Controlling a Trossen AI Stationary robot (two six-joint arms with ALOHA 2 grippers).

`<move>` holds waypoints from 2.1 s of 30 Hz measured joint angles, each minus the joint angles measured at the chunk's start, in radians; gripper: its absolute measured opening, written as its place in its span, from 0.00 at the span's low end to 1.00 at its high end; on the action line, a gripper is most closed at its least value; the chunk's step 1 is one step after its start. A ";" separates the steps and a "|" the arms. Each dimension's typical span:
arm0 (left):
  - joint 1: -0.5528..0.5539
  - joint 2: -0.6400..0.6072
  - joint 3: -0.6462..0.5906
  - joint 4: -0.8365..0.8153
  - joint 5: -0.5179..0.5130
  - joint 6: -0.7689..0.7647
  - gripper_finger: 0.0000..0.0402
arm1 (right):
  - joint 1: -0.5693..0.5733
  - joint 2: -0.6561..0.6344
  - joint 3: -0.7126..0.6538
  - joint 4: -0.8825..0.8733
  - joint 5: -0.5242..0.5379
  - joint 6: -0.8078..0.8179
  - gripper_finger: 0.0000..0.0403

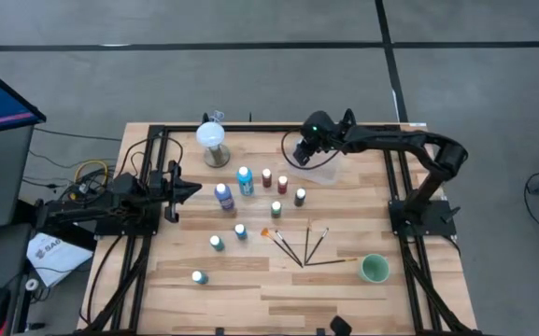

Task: Pick & Place Paint Supplies
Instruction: Put the small blue paint bottle into the transparent bin, then put the small black paint bottle into the transparent bin

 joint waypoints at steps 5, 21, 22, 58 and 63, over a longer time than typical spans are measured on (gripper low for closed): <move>0.000 0.000 0.000 0.007 0.000 0.000 0.00 | -0.004 0.022 0.001 0.016 0.008 -0.004 0.27; 0.000 0.000 0.000 0.009 0.000 0.000 0.00 | 0.002 0.025 0.000 0.017 0.036 -0.005 0.59; 0.000 0.000 0.000 0.009 0.000 0.000 0.00 | 0.002 0.025 0.000 0.023 0.035 -0.005 0.61; 0.000 0.000 0.000 0.030 0.000 0.000 0.00 | 0.438 -0.086 0.110 -0.464 -0.052 -0.023 0.63; 0.000 0.000 0.000 0.031 0.000 0.000 0.00 | 0.423 -0.029 0.111 -0.476 -0.060 -0.023 0.63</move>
